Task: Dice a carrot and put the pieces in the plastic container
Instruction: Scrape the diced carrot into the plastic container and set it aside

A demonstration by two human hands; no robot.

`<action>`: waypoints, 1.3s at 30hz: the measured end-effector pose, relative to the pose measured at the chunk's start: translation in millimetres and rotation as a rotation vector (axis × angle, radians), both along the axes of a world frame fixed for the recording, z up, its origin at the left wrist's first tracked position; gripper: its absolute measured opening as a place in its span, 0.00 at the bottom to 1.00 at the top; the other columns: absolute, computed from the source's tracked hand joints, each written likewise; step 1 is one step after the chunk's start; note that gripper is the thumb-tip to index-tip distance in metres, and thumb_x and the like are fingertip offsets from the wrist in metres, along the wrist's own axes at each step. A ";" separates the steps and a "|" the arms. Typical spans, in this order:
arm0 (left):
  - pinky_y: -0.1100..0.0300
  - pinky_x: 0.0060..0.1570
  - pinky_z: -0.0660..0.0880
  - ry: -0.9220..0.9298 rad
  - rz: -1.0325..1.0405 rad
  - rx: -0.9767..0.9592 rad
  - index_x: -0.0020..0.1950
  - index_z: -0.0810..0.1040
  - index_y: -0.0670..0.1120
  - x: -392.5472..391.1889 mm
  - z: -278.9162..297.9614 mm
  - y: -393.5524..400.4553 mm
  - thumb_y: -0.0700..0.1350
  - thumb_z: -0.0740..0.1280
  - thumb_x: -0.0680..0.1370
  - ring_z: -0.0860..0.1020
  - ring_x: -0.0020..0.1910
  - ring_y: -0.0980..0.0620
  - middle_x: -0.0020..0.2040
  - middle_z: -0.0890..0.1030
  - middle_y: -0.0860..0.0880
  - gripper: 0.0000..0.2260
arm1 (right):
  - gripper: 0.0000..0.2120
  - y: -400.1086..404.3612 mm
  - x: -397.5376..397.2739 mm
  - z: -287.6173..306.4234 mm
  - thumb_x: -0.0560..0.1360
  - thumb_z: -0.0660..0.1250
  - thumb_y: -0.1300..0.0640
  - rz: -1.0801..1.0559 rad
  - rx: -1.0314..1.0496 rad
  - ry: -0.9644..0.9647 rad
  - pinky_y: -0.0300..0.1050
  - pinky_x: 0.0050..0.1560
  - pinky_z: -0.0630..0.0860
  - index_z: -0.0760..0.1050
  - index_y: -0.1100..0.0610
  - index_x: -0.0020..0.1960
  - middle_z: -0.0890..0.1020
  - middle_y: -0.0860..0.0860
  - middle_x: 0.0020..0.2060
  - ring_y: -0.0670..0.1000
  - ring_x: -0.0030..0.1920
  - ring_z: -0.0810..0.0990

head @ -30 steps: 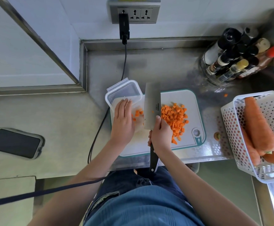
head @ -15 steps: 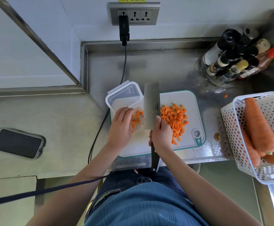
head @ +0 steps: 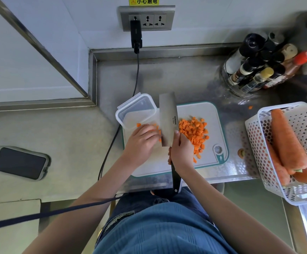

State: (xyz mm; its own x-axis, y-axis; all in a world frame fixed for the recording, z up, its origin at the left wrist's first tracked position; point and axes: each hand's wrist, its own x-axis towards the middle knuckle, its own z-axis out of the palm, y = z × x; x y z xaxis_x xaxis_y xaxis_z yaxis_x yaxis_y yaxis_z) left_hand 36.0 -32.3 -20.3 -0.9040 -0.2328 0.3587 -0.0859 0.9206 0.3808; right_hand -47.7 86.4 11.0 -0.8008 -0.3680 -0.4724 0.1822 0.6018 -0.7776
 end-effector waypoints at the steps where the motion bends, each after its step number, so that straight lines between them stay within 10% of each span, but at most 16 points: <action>1: 0.56 0.61 0.67 0.007 0.026 0.005 0.41 0.82 0.40 4.3 -1.4 -1.8 0.36 0.59 0.75 0.74 0.53 0.50 0.42 0.83 0.47 0.12 | 0.18 1.9 -1.1 0.0 0.83 0.50 0.49 -0.006 0.000 0.001 0.38 0.19 0.68 0.69 0.58 0.41 0.75 0.58 0.30 0.52 0.22 0.70; 10: 0.54 0.51 0.72 0.017 0.284 0.216 0.48 0.79 0.40 -0.2 9.5 -1.8 0.37 0.61 0.71 0.75 0.50 0.45 0.47 0.79 0.45 0.09 | 0.22 48.2 -67.3 -4.8 0.83 0.49 0.47 -0.147 0.189 0.206 0.41 0.21 0.70 0.69 0.58 0.38 0.76 0.57 0.27 0.52 0.20 0.74; 17: 0.53 0.70 0.60 -0.315 0.318 0.136 0.72 0.64 0.37 6.2 -11.0 -4.3 0.48 0.62 0.74 0.62 0.72 0.44 0.72 0.66 0.41 0.28 | 0.21 68.0 -83.4 -5.2 0.83 0.50 0.48 -0.260 0.131 0.141 0.39 0.18 0.67 0.72 0.63 0.44 0.75 0.58 0.29 0.55 0.21 0.72; 31: 0.50 0.53 0.74 -0.007 0.236 0.035 0.59 0.73 0.43 12.3 -22.7 17.5 0.30 0.70 0.68 0.71 0.51 0.44 0.53 0.69 0.46 0.21 | 0.23 54.6 -71.1 -6.0 0.83 0.50 0.47 -0.155 0.144 0.147 0.43 0.21 0.71 0.71 0.64 0.43 0.75 0.56 0.26 0.48 0.16 0.71; 39: 0.51 0.54 0.73 -0.063 0.228 -0.061 0.57 0.75 0.43 9.5 -14.1 12.8 0.38 0.60 0.75 0.73 0.53 0.45 0.53 0.74 0.45 0.12 | 0.21 70.0 -91.4 -18.2 0.83 0.51 0.47 -0.198 0.148 0.158 0.43 0.21 0.71 0.70 0.62 0.41 0.76 0.59 0.30 0.55 0.21 0.73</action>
